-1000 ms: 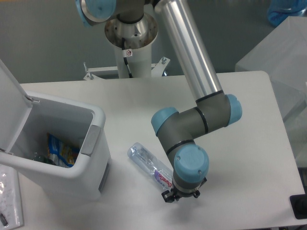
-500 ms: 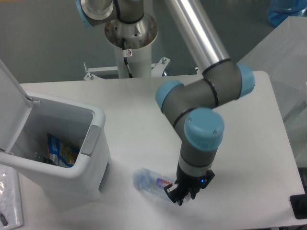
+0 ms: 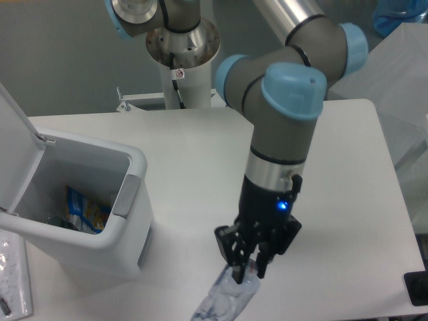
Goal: Place the trash in the trash can
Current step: 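Lift the bottle by its cap and carry it over the bin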
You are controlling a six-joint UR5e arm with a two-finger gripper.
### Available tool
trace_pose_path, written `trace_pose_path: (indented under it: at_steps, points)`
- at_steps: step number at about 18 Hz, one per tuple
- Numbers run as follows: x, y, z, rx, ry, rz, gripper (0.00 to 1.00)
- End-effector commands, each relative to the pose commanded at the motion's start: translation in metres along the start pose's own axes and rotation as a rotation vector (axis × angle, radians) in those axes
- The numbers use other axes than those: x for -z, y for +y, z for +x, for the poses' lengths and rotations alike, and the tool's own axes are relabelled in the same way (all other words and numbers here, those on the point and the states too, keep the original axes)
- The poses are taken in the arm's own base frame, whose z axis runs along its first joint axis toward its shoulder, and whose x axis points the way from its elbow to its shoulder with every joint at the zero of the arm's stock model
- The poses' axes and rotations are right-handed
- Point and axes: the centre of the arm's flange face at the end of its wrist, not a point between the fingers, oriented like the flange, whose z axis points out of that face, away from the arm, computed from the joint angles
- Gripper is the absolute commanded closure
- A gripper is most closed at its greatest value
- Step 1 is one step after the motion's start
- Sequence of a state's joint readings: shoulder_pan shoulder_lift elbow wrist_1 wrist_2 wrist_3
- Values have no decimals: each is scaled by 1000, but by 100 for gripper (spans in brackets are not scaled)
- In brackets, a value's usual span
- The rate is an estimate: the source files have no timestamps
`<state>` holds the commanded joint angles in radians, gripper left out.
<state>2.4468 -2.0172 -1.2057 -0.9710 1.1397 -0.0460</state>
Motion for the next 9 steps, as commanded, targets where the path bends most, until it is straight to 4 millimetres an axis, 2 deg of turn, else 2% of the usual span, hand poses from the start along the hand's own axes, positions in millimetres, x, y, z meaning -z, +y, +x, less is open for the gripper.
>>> trace_pose_path:
  at_steps: [4,9]
  points:
    - [3,1,10,-9,9,3,79]
    - [54,1,46,-47,88,63,81]
